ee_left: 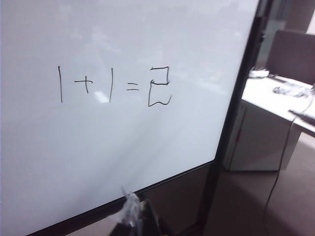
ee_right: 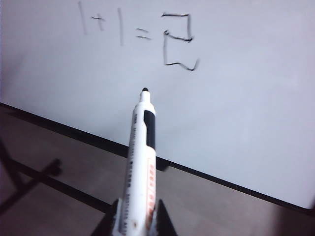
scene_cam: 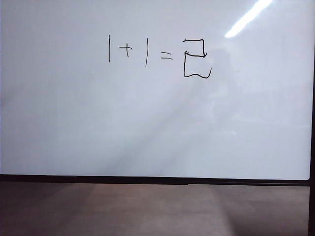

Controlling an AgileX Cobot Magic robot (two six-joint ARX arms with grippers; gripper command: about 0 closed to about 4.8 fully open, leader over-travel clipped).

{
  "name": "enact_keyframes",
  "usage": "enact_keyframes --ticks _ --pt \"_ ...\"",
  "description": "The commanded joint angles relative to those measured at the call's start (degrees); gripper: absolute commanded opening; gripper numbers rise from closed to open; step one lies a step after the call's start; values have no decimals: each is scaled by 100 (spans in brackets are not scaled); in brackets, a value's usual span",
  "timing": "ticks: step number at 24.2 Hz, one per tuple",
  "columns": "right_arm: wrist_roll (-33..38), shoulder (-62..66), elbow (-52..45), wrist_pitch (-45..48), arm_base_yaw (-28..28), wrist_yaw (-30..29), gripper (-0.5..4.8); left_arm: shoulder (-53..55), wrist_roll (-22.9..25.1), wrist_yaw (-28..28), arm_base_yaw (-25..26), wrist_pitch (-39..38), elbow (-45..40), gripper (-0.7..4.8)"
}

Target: Reach to the right to find the marker pen, pick it up, and write the answer to the math problem on the whiteboard.

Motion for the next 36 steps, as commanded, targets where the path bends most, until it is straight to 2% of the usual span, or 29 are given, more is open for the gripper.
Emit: enact_keyframes --ticks 1,3,10,17,25,32,34,36 --pt "487 -459 -586 188 13 -103 -6 -503 -57 59 9 74 -599 -5" --pt "634 -455 -796 190 20 -116 -6 -710 -61 96 9 227 -997 -5" --pt "638 -459 -1600 841 15 -68 -6 -728 -76 393 2 1513 -2481 -5" --pt "804 -461 -2256 964 15 -72 -6 -728 -101 448 2 2503 -3456 -5" --pt "807 -461 -2579 1196 9 -66 -5 -728 -122 426 4 1982 -3449 -4" --pt "807 -463 -2579 1200 4 -83 -5 -752 -120 426 22 1945 -3449 -4" --pt "807 -463 -2579 1200 4 -83 -5 -931 -120 590 319 1910 -3445 -4" --pt "807 -463 -2581 1204 -212 -96 -5 -1123 -120 1257 1270 1888 -3447 -4"
